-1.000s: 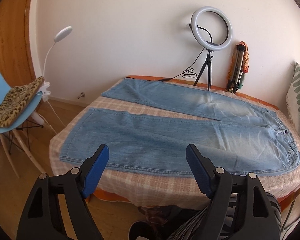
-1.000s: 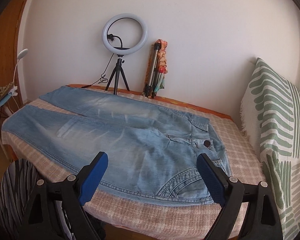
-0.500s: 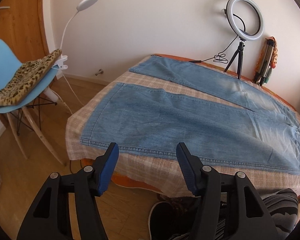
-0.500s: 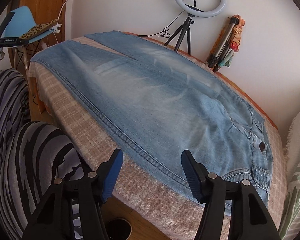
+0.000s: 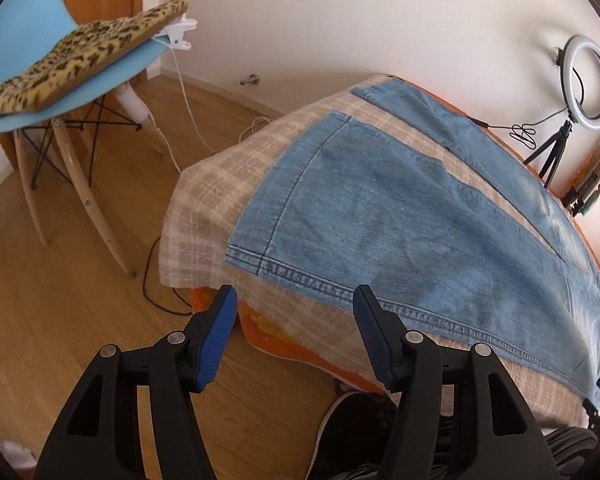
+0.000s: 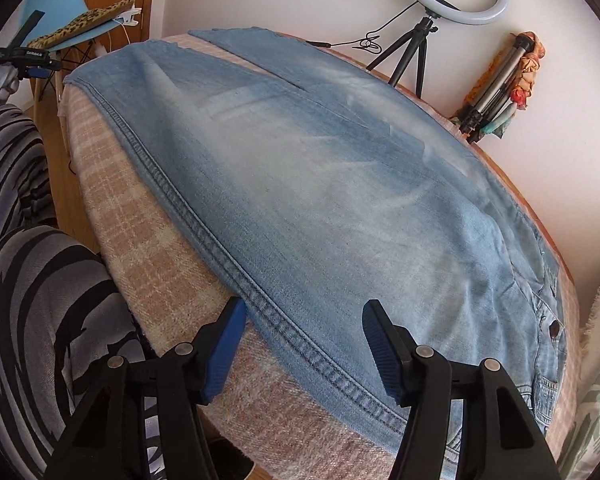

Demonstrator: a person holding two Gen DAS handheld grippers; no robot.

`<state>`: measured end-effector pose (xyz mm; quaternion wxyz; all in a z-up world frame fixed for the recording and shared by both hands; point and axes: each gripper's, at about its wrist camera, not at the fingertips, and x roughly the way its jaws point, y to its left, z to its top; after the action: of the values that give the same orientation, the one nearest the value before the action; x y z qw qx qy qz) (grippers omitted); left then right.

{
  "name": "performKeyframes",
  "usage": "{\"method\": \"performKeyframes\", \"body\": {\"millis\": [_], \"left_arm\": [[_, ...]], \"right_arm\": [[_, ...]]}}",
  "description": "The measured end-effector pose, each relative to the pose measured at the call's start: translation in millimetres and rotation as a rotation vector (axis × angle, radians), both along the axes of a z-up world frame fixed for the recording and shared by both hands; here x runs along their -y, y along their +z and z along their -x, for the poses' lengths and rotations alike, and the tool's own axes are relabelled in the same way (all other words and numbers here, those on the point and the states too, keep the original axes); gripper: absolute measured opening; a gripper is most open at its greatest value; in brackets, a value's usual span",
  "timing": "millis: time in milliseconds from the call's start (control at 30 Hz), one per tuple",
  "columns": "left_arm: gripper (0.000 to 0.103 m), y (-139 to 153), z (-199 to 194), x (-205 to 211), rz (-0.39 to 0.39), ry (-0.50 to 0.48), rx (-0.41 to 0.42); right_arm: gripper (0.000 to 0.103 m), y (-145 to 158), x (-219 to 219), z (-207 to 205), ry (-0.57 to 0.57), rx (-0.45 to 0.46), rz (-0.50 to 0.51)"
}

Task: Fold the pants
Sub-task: 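Move both tools to the leg cuffs and close them on the hems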

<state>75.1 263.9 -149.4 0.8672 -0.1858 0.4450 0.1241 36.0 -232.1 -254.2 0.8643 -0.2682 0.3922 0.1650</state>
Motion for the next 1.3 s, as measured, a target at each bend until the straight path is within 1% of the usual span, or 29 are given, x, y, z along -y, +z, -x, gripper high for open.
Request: {"method": "performKeyframes", "body": {"millis": [67, 133, 233, 300, 367, 500, 533, 567, 600, 633, 667, 700, 733, 800, 900, 933, 1033, 1167, 1300], "left_arm": [[0.060, -11, -4, -11, 0.069, 0.025, -0.012], [0.060, -18, -6, -17, 0.098, 0.050, -0.004], [0.060, -25, -12, -22, 0.154, 0.062, 0.008], [0.060, -29, -16, -24, 0.172, 0.071, 0.007], [0.060, -33, -21, -25, 0.192, 0.078, 0.005], [0.060, -39, -21, -29, 0.235, 0.124, 0.019], [0.059, -39, -20, -31, 0.243, 0.138, 0.024], [0.055, -39, -20, -32, 0.245, 0.153, 0.028], [0.042, -38, -19, -32, 0.248, 0.161, 0.036], [0.032, -36, -19, -32, 0.248, 0.169, 0.046], [0.026, -33, -19, -31, 0.237, 0.174, 0.057], [0.016, -29, -20, -30, 0.223, 0.170, 0.068], [0.012, -25, -21, -27, 0.207, 0.164, 0.075], [0.009, -16, -25, -21, 0.166, 0.152, 0.093], [0.007, -1, -31, -14, 0.123, 0.127, 0.128], [0.007, 3, -33, -14, 0.119, 0.121, 0.140], [0.007, 19, -40, -14, 0.124, 0.112, 0.177], [0.007, 46, -55, -11, 0.127, 0.106, 0.255], [0.006, 74, -79, -5, 0.140, 0.105, 0.321]], "right_arm": [[0.062, 0, -3, -3, 0.004, -0.004, 0.009], [0.062, 1, -5, -4, 0.010, -0.009, 0.024], [0.062, 2, -8, -5, 0.016, -0.010, 0.046], [0.062, 2, -10, -5, 0.018, -0.004, 0.060], [0.059, 2, -11, -6, 0.016, 0.006, 0.069], [0.053, 1, -14, -8, 0.012, 0.008, 0.062], [0.049, 1, -14, -9, 0.013, 0.007, 0.064], [0.044, 2, -15, -9, 0.017, 0.005, 0.066], [0.042, 1, -17, -9, 0.023, 0.003, 0.070], [0.039, 2, -18, -9, 0.027, 0.001, 0.076], [0.037, 2, -19, -9, 0.033, 0.000, 0.083], [0.035, 2, -20, -8, 0.039, 0.000, 0.089], [0.032, 2, -21, -8, 0.044, 0.002, 0.096], [0.027, 3, -21, -8, 0.051, 0.005, 0.099], [0.020, 7, -21, -9, 0.049, 0.011, 0.088], [0.016, 10, -20, -9, 0.049, 0.019, 0.083], [0.011, 22, -19, -11, 0.037, 0.055, 0.081], [0.008, 45, -18, -18, 0.031, 0.104, 0.083], [0.006, 72, -21, -31, 0.041, 0.163, 0.139]]}}
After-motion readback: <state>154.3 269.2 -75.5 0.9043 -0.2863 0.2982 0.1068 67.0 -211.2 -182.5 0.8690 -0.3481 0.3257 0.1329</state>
